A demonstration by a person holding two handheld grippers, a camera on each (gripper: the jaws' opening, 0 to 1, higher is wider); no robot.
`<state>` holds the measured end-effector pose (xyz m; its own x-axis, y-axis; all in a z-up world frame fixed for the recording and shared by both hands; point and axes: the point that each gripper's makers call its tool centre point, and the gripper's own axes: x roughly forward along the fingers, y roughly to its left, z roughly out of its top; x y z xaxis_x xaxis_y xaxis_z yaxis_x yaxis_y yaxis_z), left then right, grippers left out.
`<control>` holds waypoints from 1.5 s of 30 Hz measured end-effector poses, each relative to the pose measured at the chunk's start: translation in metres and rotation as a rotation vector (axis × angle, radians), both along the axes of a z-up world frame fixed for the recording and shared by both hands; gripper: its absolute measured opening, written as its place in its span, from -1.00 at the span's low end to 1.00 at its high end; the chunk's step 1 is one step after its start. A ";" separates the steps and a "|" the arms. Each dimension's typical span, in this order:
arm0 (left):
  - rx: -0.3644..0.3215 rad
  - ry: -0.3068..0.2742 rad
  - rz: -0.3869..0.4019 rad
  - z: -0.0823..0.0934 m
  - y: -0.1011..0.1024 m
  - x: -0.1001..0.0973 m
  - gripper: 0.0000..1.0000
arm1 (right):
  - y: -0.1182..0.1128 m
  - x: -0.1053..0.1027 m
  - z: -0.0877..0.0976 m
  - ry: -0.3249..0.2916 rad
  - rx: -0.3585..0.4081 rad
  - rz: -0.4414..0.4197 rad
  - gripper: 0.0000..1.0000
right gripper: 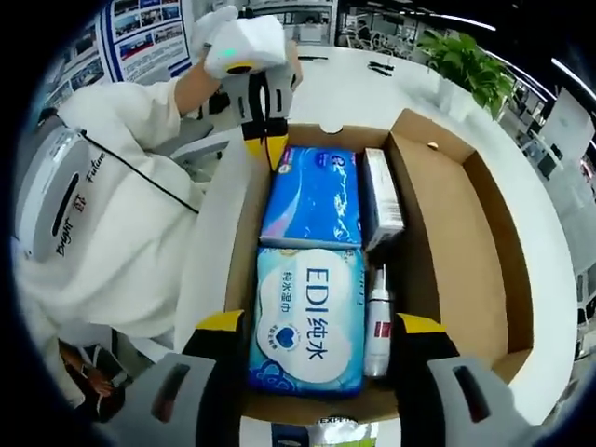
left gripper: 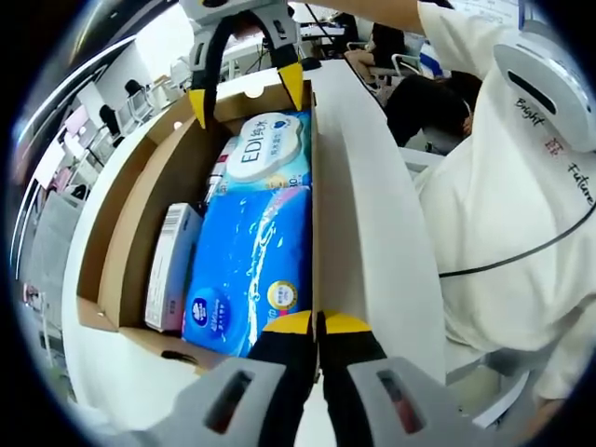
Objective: Operate the shoe box by opening the lid, removing the specified soft item, and placing it in the target area until the item is outside and the box remains undamaged.
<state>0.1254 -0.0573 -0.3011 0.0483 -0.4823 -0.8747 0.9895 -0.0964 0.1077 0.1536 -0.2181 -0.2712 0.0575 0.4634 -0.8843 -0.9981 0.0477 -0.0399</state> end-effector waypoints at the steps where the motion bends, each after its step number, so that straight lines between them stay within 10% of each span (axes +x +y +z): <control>1: 0.001 0.002 0.000 0.000 0.000 0.000 -0.98 | 0.000 0.001 -0.001 0.004 -0.003 -0.004 0.32; 45: -0.003 -0.001 -0.002 0.000 0.001 0.000 -0.98 | 0.005 -0.001 -0.061 0.044 -0.273 -0.004 0.26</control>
<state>0.1253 -0.0568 -0.3016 0.0486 -0.4850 -0.8732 0.9891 -0.0980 0.1095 0.1525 -0.2128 -0.3326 0.0172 0.2072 -0.9782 -0.9990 0.0450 -0.0080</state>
